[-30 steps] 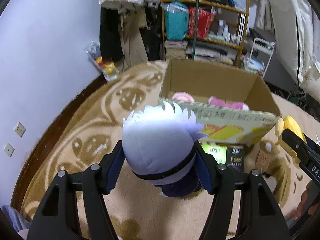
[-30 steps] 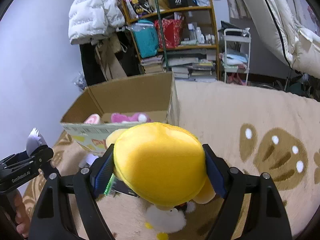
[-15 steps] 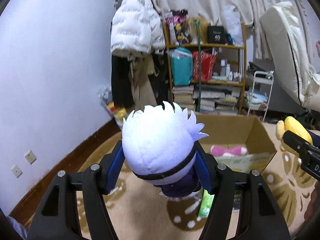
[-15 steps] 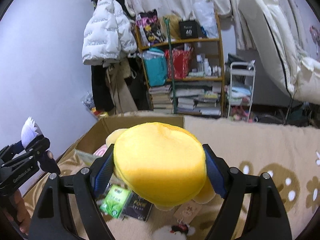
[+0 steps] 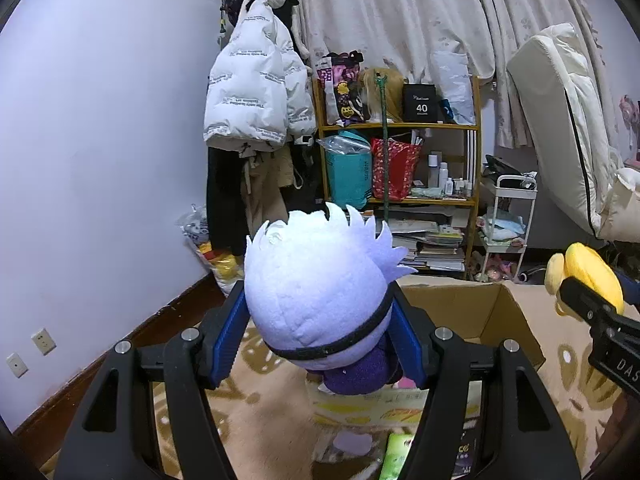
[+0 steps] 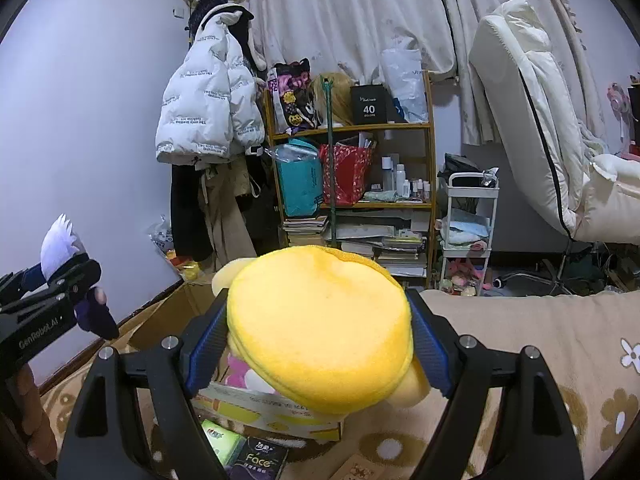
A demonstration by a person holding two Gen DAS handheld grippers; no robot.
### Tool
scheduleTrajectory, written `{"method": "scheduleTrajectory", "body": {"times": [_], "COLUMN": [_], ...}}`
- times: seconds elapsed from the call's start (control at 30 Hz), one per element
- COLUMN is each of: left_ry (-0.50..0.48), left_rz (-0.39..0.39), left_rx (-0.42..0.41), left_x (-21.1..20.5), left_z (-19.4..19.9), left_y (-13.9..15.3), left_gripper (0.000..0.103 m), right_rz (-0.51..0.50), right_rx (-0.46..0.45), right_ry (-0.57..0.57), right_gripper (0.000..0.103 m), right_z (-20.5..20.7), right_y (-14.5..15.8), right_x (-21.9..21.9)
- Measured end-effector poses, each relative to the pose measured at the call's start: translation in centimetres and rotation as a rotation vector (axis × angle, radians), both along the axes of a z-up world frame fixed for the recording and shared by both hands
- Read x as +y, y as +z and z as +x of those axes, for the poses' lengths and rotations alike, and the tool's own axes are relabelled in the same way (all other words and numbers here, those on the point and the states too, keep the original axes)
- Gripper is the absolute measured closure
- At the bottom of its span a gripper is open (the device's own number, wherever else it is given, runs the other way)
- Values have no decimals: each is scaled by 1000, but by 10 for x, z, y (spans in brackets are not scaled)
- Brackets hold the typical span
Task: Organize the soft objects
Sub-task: 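Lift the doll with the left gripper while the right gripper carries the yellow duck over the box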
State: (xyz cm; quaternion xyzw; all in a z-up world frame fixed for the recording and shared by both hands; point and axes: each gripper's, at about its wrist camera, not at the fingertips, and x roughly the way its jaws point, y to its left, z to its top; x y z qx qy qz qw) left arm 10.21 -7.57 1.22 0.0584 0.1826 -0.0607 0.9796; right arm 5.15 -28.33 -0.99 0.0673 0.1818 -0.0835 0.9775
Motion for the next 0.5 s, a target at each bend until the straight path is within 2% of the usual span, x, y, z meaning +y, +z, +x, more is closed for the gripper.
{"method": "scheduleTrajectory", "body": {"times": [0.13,0.5], "left_ry": [-12,-41], "left_rz": [9,11], "left_rx": [4,83], "left_x": [-6,-16], "left_z": [12,35], "left_y": [-5,-34], "left_gripper": [38,38], "right_rz": [0,-43], "right_rx": [20,63], "right_ry": [-1,21], "right_gripper": [17,17], "right_z": [10,34], "right_y": [-6,-27], "right_x": [-6,4]}}
